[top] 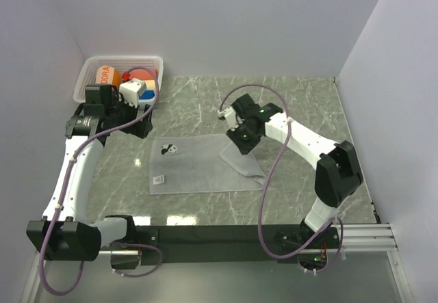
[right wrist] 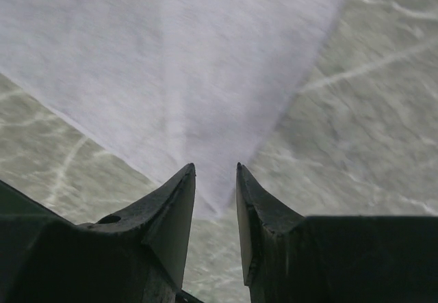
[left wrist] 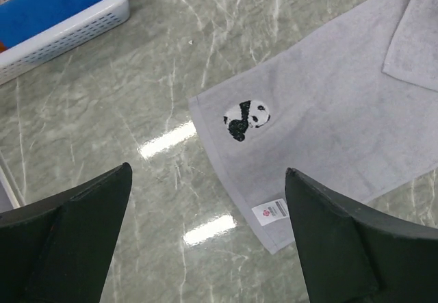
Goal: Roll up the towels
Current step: Flatten the towel
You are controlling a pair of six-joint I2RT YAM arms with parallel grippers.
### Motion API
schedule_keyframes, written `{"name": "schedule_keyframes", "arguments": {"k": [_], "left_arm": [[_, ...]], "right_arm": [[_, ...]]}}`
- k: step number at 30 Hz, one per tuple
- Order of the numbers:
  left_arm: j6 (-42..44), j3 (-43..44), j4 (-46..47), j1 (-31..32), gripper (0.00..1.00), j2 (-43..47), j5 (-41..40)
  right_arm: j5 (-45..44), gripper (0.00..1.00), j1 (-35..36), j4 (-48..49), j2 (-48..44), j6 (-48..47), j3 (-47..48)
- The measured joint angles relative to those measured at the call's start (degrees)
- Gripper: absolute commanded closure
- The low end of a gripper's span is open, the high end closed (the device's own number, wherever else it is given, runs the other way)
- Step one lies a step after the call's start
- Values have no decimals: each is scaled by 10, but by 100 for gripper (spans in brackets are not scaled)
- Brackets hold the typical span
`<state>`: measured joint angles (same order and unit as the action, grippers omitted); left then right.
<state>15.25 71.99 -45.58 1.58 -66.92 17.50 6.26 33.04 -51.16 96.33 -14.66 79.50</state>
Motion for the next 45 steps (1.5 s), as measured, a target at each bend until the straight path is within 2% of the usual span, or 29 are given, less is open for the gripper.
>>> {"name": "schedule_keyframes", "arguments": {"k": [2,3,6,8,12,17,21,27,35,45], "left_arm": [[0,7,-5,-5,13,-9,0],[-1,3,-8,-7,26,-11,-2],[-6,-29,-9,-9,40,-16,-2],[-16,-70,-13,-9,40,-32,10],[-32,-137,13,-9,49,-61,37],[-55,-200,90,-9,53,-90,33],[-67,-188,156,-9,56,-175,12],[-74,-147,197,-9,56,-277,-15],[-75,-108,221,-9,59,-324,-47],[-80,-105,241,-9,59,-348,-52]], "right_arm": [[-3,62,27,8,14,14,8],[-3,62,37,11,23,20,16],[-2,63,50,21,56,37,43],[1,62,51,35,75,46,51],[13,61,52,54,81,63,46],[5,61,56,73,81,69,44],[-3,61,58,74,90,71,51],[-4,61,59,75,129,78,69],[-13,60,92,71,192,85,88],[-48,60,110,70,242,98,117]]}}
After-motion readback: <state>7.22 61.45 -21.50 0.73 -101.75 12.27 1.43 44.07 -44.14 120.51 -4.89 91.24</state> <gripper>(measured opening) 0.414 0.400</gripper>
